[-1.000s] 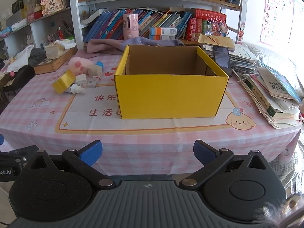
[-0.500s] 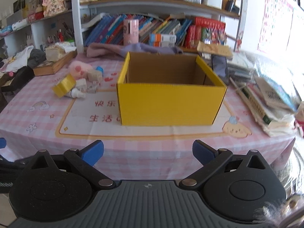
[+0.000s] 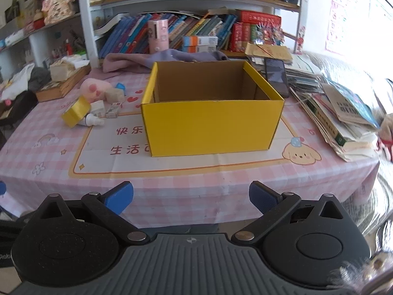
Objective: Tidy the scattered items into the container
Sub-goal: 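Move both tools toward the yellow tape roll and white tube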
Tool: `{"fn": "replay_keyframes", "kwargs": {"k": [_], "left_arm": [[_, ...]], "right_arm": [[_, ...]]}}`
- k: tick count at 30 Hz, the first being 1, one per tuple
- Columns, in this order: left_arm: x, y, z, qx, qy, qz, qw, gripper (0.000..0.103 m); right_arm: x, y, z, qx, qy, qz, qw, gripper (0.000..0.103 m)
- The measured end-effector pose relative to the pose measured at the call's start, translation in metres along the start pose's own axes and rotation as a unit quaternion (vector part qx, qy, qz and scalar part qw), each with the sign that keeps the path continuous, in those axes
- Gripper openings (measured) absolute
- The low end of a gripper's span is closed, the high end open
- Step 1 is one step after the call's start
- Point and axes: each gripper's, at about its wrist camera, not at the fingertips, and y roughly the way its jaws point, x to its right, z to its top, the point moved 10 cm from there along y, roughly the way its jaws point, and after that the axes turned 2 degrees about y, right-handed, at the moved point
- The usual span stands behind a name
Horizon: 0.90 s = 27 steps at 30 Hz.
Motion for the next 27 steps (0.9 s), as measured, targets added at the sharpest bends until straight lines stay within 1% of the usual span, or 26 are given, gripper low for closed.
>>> {"fn": "replay_keyframes", "kwargs": {"k": [3,7,10,18,27], "left_arm": [[0.002,0.003,-0.002,-0.006,-0.003,-0.007,1.0000,0.103],[0.008,0.009,-0.004,-0.015,-0.004,-0.018,0.9997,0.103],[0.009,0.009,-0.003,-0.012,-0.007,-0.027,0.9995,0.103],[-0.004,0.007,-0.001,-0.004,-0.045,-0.037,0.9983,0.103],[-0.006,0.006,0.001,0.008,-0.028,-0.041,0.9987,0.103]], "right_arm": [[0.003,0.001,-0.001,-0.004,0.008,0.005,1.000,0.102],[0.003,0.002,-0.004,-0.010,0.002,0.001,1.000,0.102],[0.007,0.002,-0.005,-0.010,0.006,-0.001,1.000,0.102],[0.010,0.006,-0.005,-0.014,0.009,-0.007,1.000,0.102],[-0.004,0.009,-0.001,-0.012,-0.004,-0.005,1.000,0.102]]}}
